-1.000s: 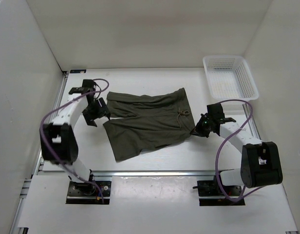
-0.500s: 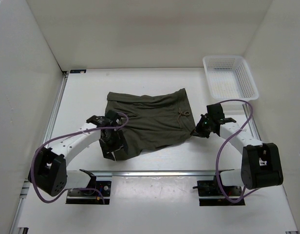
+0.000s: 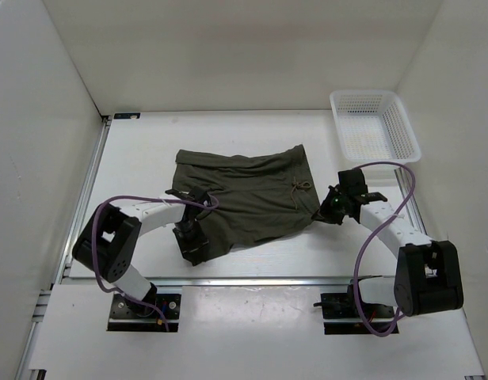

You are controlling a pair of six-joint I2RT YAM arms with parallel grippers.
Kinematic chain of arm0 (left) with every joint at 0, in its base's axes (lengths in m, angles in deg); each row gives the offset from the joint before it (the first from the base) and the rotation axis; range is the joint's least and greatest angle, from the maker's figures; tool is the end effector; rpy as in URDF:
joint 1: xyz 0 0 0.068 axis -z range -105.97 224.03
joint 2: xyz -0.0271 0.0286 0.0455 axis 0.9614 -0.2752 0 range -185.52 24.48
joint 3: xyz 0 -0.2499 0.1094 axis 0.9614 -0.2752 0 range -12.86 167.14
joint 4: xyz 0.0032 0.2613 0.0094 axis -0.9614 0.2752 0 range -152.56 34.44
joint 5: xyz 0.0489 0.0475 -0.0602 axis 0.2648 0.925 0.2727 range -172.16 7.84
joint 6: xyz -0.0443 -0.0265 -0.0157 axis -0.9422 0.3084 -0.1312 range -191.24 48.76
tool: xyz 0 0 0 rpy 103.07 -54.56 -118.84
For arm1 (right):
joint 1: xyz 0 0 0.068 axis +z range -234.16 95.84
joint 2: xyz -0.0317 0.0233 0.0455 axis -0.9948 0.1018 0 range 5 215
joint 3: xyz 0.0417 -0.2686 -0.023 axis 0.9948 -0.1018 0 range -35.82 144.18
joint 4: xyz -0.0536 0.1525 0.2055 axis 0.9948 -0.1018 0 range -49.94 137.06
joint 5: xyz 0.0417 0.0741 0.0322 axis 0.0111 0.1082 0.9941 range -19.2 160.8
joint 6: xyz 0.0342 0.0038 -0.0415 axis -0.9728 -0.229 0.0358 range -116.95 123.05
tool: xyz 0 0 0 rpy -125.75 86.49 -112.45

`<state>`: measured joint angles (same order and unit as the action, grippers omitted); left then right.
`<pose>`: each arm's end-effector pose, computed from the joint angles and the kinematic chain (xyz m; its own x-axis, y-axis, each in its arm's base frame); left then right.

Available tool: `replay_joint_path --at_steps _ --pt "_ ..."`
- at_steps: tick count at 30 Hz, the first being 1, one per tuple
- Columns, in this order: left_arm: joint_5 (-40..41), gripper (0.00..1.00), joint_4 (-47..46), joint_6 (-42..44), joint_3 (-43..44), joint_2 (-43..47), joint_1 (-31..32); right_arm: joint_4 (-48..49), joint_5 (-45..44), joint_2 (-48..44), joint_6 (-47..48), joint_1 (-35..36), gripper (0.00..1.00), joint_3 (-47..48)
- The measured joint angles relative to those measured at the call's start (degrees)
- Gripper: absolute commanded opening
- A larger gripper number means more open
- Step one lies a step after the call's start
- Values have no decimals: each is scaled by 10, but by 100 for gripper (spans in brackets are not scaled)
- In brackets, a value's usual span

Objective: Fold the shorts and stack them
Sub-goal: Flatten the shorts out

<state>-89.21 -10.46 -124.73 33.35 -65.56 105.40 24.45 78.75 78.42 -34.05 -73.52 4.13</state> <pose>0.1917 -0.1220 0.1423 -0.9118 -0.3783 0.1595 -0.3817 0.9242 0.0105 0.2380 0.0497 0.1907 -0.8065 0.4564 -0.3759 0.2857 0.8574 0.4281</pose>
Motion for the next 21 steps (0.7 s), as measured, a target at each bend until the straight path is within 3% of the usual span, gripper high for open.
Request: replay_joint_path --at_steps 2,3,10,17,21 --pt "2 17 6 -5 0 -4 0 0 -2 0 0 0 0 0" --pt "2 10 9 -5 0 -6 -1 -1 -3 0 0 0 0 0" --pt "16 10 19 -6 0 16 0 -18 -5 -13 1 0 0 0" --pt "66 10 97 -8 27 179 0 -63 -21 -86 17 0 0 0" --pt "75 10 121 -9 40 212 0 -86 -33 -118 26 0 0 -9"
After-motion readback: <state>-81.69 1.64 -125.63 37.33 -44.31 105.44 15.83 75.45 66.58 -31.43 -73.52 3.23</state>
